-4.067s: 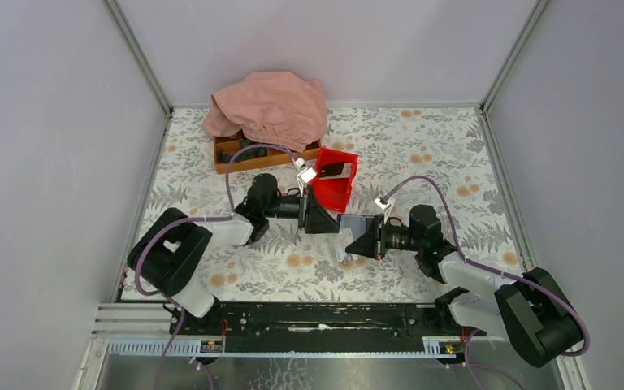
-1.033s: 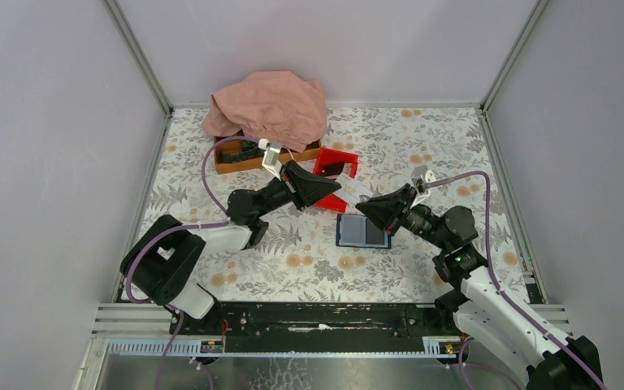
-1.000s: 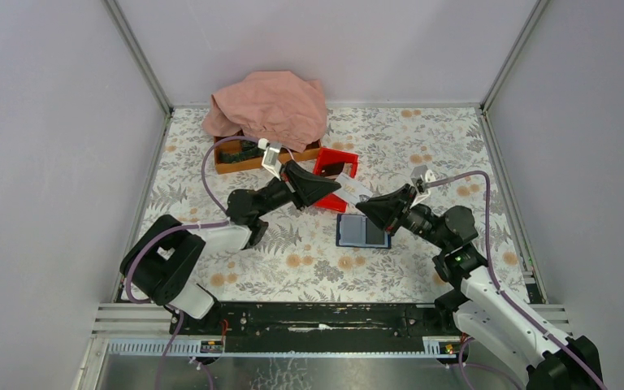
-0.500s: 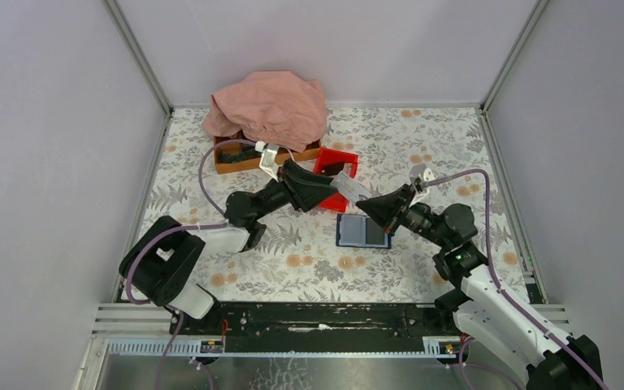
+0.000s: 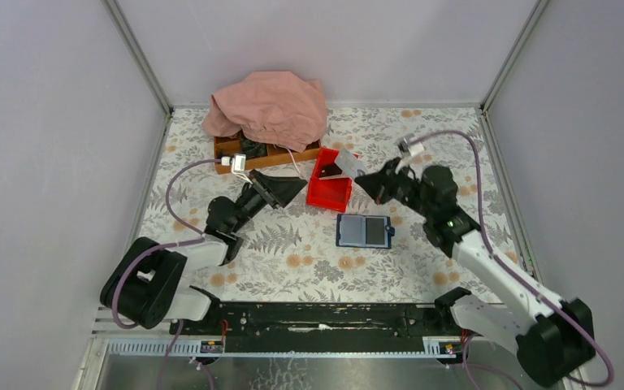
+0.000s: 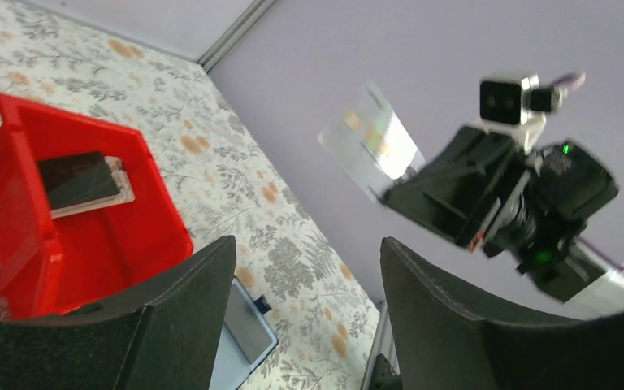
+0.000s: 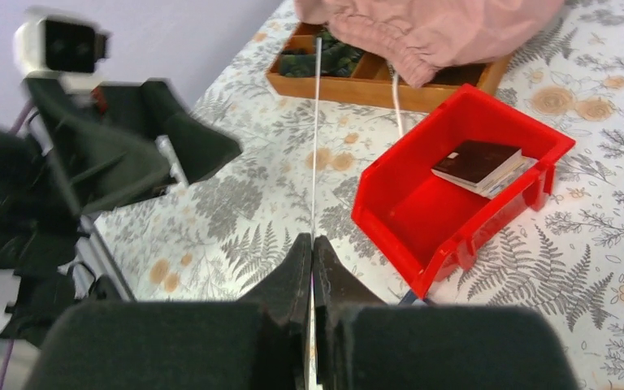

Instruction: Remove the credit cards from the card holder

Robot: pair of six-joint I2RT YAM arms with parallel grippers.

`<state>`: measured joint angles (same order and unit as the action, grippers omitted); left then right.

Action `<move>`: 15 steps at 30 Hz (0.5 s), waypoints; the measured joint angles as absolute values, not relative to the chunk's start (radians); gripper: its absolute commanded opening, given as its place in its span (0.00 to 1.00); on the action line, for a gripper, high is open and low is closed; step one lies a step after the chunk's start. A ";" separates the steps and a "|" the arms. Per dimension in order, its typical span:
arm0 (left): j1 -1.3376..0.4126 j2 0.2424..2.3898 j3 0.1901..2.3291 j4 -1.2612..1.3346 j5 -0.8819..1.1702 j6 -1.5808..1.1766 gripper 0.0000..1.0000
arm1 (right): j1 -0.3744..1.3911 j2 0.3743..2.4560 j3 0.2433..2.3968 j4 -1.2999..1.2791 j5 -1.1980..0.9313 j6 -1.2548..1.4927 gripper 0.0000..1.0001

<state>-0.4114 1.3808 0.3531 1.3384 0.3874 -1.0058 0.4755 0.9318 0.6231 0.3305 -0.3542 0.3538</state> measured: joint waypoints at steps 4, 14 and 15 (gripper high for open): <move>-0.411 1.289 0.327 1.203 0.372 -0.948 0.72 | 0.461 1.144 0.846 0.151 -0.336 0.360 0.00; -0.411 0.993 0.331 0.774 0.323 -0.761 0.72 | 0.341 1.618 1.277 -0.132 -0.580 0.477 0.00; -0.411 0.970 0.331 0.734 0.313 -0.744 0.72 | 0.337 1.646 1.291 -0.150 -0.596 0.483 0.00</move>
<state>-0.4110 0.9703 0.3313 0.7338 0.3130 -0.7444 0.3367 1.6463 1.2915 -0.1505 -0.5964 0.4831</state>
